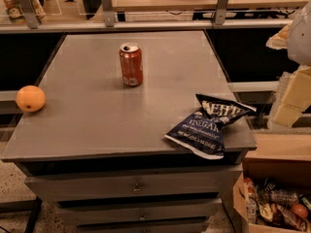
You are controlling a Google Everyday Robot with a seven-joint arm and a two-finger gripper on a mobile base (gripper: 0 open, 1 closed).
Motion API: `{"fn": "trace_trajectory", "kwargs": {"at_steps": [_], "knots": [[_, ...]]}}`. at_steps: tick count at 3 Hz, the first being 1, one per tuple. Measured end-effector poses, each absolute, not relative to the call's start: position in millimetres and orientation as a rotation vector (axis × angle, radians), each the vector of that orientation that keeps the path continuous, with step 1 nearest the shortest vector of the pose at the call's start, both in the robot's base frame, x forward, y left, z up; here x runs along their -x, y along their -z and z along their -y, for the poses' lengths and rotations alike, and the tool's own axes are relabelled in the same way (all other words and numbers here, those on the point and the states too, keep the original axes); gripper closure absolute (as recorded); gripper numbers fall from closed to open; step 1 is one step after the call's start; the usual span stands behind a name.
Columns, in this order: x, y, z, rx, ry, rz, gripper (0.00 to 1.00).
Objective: Move blue chip bag near coke can
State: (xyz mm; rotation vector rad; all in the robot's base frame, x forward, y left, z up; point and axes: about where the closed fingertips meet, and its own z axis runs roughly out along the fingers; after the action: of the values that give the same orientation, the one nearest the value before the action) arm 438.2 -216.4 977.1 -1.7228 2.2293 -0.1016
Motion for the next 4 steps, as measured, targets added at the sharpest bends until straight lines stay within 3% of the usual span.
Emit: {"fn": "trace_trajectory", "kwargs": {"at_steps": [4], "knots": [[-453, -911, 189, 1.955, 0.107, -2.039, 0.00]]}}
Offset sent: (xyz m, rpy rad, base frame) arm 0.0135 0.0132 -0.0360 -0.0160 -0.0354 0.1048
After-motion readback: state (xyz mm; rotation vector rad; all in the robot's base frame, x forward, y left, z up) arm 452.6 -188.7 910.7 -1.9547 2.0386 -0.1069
